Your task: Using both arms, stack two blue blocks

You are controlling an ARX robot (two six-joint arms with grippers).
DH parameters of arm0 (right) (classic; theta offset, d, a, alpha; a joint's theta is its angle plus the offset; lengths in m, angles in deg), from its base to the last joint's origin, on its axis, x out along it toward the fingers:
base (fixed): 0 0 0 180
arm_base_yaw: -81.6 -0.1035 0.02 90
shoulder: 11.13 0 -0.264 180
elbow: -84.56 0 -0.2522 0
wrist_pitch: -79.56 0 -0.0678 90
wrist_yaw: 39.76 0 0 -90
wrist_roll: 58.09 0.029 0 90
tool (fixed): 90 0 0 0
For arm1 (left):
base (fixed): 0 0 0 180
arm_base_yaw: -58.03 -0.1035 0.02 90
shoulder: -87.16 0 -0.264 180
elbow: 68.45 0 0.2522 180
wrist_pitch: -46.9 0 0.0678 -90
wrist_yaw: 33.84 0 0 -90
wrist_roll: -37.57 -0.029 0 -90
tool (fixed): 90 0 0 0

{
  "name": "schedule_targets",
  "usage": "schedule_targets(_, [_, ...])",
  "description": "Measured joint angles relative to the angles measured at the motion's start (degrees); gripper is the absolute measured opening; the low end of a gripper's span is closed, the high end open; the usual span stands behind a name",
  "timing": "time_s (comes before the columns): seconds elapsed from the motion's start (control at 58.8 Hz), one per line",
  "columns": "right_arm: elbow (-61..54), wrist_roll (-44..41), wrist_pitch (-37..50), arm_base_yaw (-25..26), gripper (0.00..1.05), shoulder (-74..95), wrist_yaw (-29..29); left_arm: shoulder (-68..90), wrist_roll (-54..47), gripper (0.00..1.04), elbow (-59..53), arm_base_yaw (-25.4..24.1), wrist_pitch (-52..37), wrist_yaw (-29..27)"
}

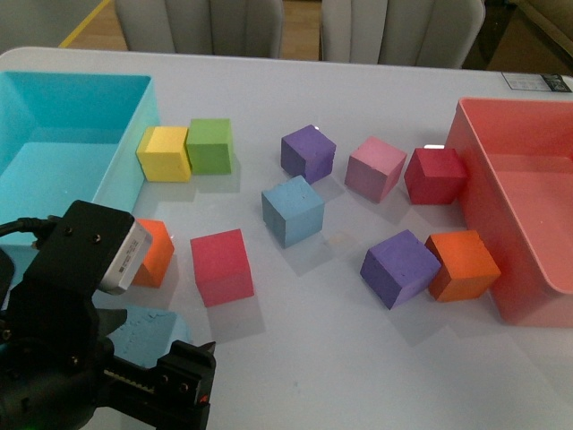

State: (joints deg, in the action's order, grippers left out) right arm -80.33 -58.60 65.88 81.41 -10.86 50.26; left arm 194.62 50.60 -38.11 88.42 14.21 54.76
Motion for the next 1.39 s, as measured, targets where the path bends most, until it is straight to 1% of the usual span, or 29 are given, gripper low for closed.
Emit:
schedule_targets(0.221, [0.0, 0.0, 0.0, 0.0, 0.96, 0.0, 0.0, 5.1, -0.8, 0.96, 3.9, -1.7, -0.5, 0.1])
schedule_targets(0.51, [0.0, 0.0, 0.0, 0.0, 0.96, 0.0, 0.0, 8.9, -4.4, 0.96, 6.4, -7.7, -1.2, -0.9])
schedule_targets(0.714, [0.0, 0.0, 0.0, 0.0, 0.96, 0.0, 0.0, 11.0, -6.1, 0.96, 6.5, -10.1, -2.0, -1.2])
schedule_targets(0.85, [0.0, 0.0, 0.0, 0.0, 0.96, 0.0, 0.0, 12.3, -6.4, 0.96, 6.5, -10.1, -2.3, -1.5])
schedule_targets(1.173, [0.0, 0.0, 0.0, 0.0, 0.96, 0.0, 0.0, 13.4, -6.0, 0.96, 6.5, -7.7, -2.6, -3.1])
schedule_targets(1.394, [0.0, 0.0, 0.0, 0.0, 0.96, 0.0, 0.0, 15.3, -5.9, 0.96, 6.5, -7.1, -2.7, -3.6])
